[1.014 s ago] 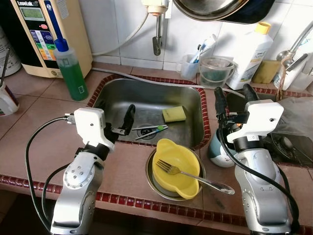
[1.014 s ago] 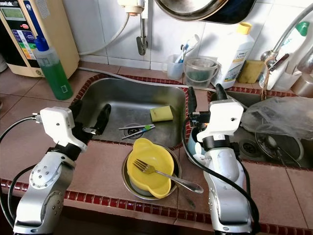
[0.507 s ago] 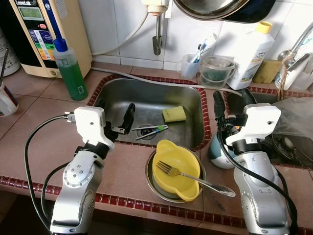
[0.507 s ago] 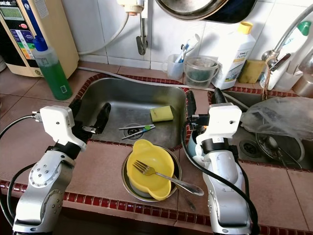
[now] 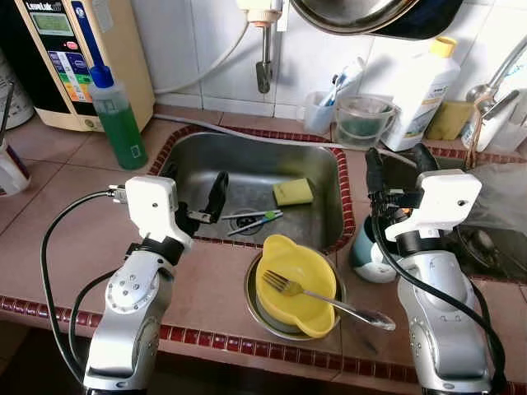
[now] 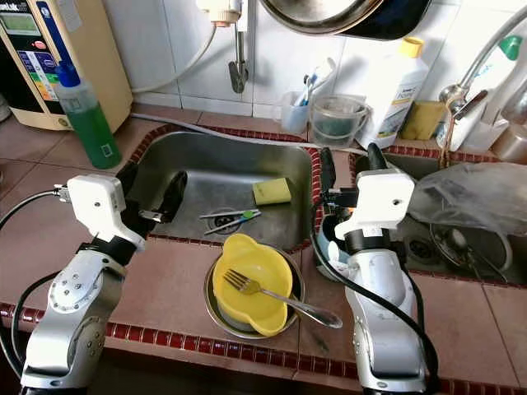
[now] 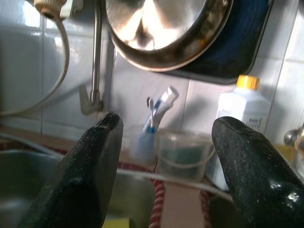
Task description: Kitchen organization
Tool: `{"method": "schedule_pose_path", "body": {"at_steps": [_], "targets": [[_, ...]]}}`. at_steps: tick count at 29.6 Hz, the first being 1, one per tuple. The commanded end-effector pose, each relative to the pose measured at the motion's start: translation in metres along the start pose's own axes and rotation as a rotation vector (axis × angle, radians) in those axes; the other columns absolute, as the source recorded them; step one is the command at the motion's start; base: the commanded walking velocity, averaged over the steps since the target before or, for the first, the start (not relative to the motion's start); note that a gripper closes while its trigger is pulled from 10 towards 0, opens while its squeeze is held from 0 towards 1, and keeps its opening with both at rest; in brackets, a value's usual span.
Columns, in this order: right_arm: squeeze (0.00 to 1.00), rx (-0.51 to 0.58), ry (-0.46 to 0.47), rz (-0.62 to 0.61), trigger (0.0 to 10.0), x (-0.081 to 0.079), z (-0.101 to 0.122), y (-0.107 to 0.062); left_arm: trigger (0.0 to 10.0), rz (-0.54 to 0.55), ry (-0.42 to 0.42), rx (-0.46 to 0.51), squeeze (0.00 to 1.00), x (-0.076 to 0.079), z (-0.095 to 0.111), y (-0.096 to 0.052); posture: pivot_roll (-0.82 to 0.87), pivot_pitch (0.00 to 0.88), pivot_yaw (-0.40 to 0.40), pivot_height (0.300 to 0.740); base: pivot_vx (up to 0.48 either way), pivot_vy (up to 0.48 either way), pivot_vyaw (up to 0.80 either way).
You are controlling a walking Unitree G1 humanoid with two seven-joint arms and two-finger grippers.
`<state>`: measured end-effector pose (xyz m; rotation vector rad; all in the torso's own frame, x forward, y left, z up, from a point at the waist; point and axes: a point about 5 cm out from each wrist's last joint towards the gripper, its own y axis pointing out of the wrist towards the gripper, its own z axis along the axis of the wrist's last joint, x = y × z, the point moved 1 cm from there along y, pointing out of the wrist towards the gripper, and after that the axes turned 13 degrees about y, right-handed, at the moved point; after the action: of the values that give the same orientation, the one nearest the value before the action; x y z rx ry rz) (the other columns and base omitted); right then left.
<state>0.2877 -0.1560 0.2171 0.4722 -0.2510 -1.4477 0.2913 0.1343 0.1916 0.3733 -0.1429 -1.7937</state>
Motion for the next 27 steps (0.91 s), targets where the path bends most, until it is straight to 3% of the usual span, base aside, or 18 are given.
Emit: {"method": "schedule_pose_path", "body": {"at_steps": [1, 10, 27], "targets": [[0.00, 0.023, -0.007, -0.011, 10.0, 0.0015, 0.0054, 0.0002, 10.0, -0.013, 0.004, 0.005, 0.00, 0.0007, 0.0022, -0.0007, -0.02, 0.116, 0.023, 0.740, -0.326, 0.000, 0.00], [0.00, 0.022, -0.006, -0.014, 10.0, 0.0020, 0.0052, 0.0000, 10.0, -0.013, 0.003, 0.009, 0.00, 0.0003, 0.0033, 0.0002, -0.02, 0.117, 0.024, 0.740, -0.300, 0.000, 0.00], [0.00, 0.022, -0.011, -0.021, 10.0, 0.0026, 0.0050, 0.0008, 10.0, -0.068, 0.025, 0.026, 0.00, 0.0013, 0.0079, 0.0020, -0.02, 0.122, 0.028, 0.740, 0.000, 0.000, 0.00]]}}
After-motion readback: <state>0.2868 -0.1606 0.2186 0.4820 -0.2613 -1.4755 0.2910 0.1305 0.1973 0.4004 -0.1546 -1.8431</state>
